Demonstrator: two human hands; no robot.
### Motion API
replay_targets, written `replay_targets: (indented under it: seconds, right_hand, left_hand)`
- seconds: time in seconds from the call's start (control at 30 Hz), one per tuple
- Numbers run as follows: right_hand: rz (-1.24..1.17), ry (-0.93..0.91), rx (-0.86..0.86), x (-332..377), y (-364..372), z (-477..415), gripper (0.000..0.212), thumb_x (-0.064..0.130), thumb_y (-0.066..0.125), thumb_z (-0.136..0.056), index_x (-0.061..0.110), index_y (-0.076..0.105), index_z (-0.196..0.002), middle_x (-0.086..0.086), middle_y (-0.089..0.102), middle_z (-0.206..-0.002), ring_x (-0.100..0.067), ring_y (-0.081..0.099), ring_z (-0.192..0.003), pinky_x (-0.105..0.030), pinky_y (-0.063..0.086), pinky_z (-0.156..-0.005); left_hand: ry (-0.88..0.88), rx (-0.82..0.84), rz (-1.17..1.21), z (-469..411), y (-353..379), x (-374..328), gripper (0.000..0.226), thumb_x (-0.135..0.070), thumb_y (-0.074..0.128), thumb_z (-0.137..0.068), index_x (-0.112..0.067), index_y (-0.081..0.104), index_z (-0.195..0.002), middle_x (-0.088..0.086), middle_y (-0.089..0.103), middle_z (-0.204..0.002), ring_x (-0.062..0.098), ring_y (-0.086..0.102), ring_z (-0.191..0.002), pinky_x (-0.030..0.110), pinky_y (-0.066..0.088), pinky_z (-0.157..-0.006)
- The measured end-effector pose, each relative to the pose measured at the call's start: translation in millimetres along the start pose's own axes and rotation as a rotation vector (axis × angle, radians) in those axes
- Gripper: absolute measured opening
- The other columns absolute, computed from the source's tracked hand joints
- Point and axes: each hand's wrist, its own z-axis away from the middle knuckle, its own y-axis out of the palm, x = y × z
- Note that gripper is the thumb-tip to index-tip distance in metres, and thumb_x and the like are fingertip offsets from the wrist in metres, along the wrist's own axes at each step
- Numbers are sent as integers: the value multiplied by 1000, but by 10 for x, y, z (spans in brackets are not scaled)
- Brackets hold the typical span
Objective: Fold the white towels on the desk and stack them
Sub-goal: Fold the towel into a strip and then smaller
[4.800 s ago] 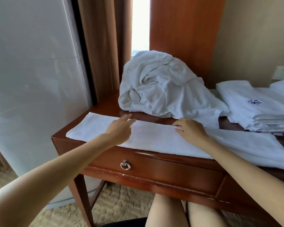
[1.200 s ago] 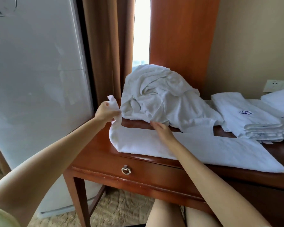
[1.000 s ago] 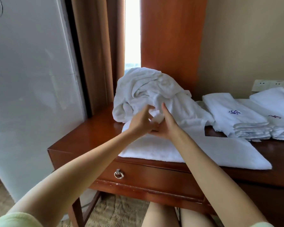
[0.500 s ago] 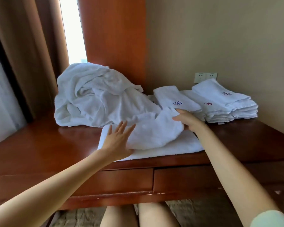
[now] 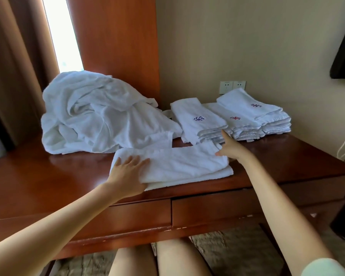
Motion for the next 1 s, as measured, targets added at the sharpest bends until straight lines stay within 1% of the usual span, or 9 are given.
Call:
replay_targets:
  seconds: [0.07, 0.23, 0.4, 0.47, 0.53, 0.6, 0.7, 0.8, 1.0]
  right_hand:
    - [-20, 46, 32, -104, 51, 34, 102, 7, 66, -89, 30, -8, -154, -6, 42, -142, -23, 46, -127, -32, 46, -90]
    - [-156, -34, -84, -168, 57, 58, 103, 3, 65, -89, 35, -11, -152, -11, 31, -155, -24, 39, -137, -33, 44, -96]
    - [407, 78, -169, 22, 167, 161, 92, 12, 58, -94, 22, -10, -154, -17, 37, -149, -31, 57, -115, -33, 47, -75]
    - [680, 37, -304, 233, 290, 232, 84, 12, 57, -93, 19, 1, -155, -19, 26, -153, -35, 48, -125, -38, 45, -85]
    - [727, -144, -349, 472, 527, 274, 69, 10, 52, -95, 17, 17, -153, -17, 29, -151, -35, 41, -130, -41, 41, -97]
    - [648, -387, -304, 708, 888, 298, 57, 8, 43, -98, 18, 28, -151, -14, 32, -151, -33, 38, -133, -40, 36, -105]
    - [610, -606, -126, 975, 1506, 297, 47, 16, 33, -104, 18, 30, -151, -7, 26, -158, -24, 23, -144, -41, 19, -116]
    - [605, -580, 18, 992, 1854, 249, 46, 28, 21, -106, 19, 29, -151, -7, 25, -159, -23, 19, -146, -43, 15, -118]
    - [638, -436, 40, 693, 1605, 160, 60, 50, 18, -103, 20, 18, -154, -6, 10, -162, -21, 8, -149, -41, 8, -120]
  left_hand:
    - [2, 39, 7, 9, -16, -35, 80, -51, 52, -86, -34, 12, -153, -1, 19, -158, 21, 14, -147, 44, 12, -118]
    - [21, 91, 33, 19, -58, -10, 79, -49, 49, -88, -34, 8, -154, 3, 14, -161, 26, 11, -148, 46, 12, -119]
    - [75, 302, 309, 67, -129, 50, 83, -76, 32, -86, -39, 0, -153, 2, -5, -162, 21, -10, -149, 44, -8, -118]
    - [43, 236, 517, 33, -203, 60, 83, -77, 24, -81, -36, 11, -153, -3, 2, -162, 13, -6, -148, 40, -8, -118]
    - [10, 59, 527, -71, -214, 66, 69, -62, 22, -94, -27, 19, -153, -1, 10, -161, 11, 0, -149, 36, -5, -118]
    - [-60, 9, 410, -152, -158, 57, 58, -45, 21, -103, -17, 16, -154, 3, 8, -162, 14, 0, -149, 35, -4, -118]
    - [-154, 113, 257, -151, 50, 0, 57, -35, 15, -105, -11, 2, -155, 6, -3, -162, 16, -7, -149, 41, -7, -119]
    - [-173, 96, 233, -113, 214, -12, 56, -32, 9, -103, -13, -1, -154, 3, -5, -162, 13, -11, -148, 43, -7, -119]
    - [-201, 46, 272, -122, 214, 18, 59, -32, 20, -98, -18, 7, -155, 0, -1, -163, 13, -7, -149, 43, -3, -119]
